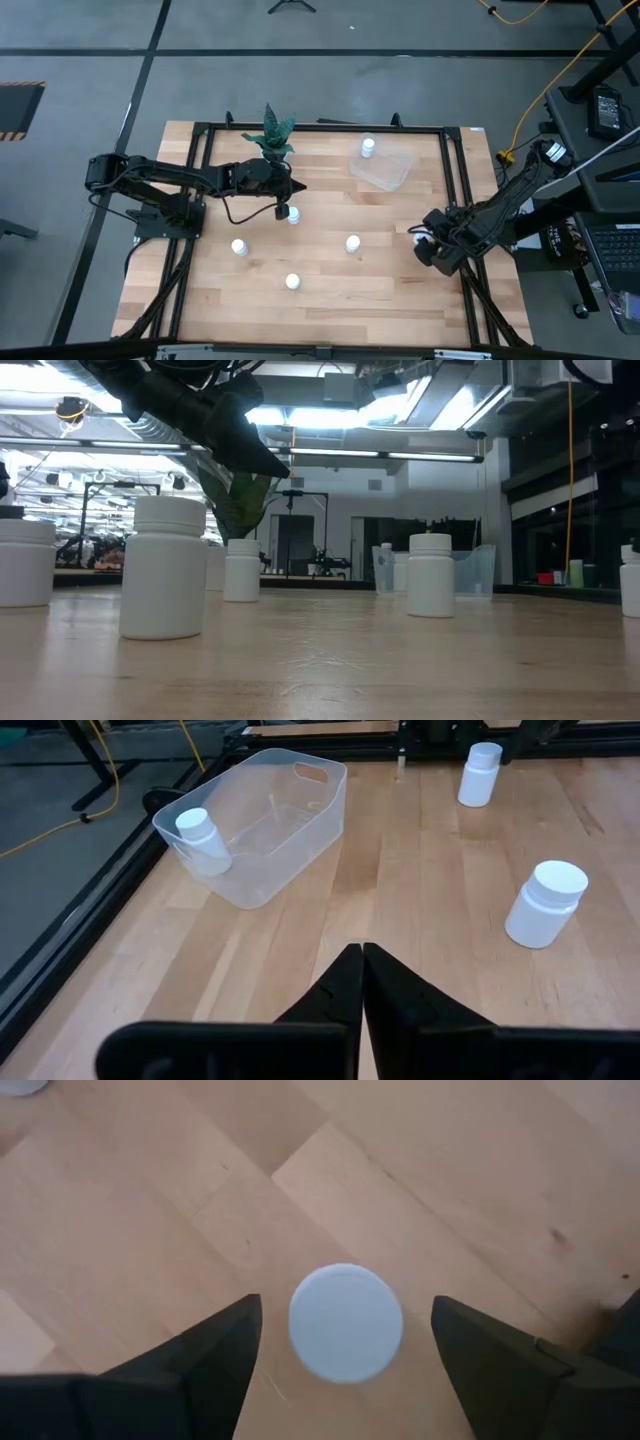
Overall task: Pick and place pill bottles into a basket
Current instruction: Put the white pill bottle into the transparent bin
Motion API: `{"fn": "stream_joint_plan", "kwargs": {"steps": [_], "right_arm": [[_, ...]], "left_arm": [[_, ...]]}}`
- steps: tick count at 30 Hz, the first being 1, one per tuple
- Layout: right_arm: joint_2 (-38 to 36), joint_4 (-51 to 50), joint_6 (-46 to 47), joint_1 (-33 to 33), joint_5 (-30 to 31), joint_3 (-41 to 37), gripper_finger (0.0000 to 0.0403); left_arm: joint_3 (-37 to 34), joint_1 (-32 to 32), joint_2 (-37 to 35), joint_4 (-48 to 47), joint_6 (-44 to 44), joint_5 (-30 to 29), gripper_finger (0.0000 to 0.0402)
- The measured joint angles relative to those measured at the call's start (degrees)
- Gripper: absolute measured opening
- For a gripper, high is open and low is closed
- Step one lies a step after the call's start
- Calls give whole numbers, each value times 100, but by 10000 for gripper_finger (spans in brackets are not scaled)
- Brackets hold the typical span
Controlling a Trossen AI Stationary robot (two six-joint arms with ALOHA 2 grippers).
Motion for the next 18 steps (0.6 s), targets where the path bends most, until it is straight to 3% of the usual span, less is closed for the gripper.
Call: {"fn": "stream_joint_plan", "kwargs": {"steps": [7, 18], "right_arm": [[0, 0, -8, -13, -54, 0, 290], [0, -2, -14, -134, -164, 0, 236]], "left_arm": [[0, -2, 0, 0, 0, 0, 5], [0, 0, 0, 0, 0, 0, 5]]}}
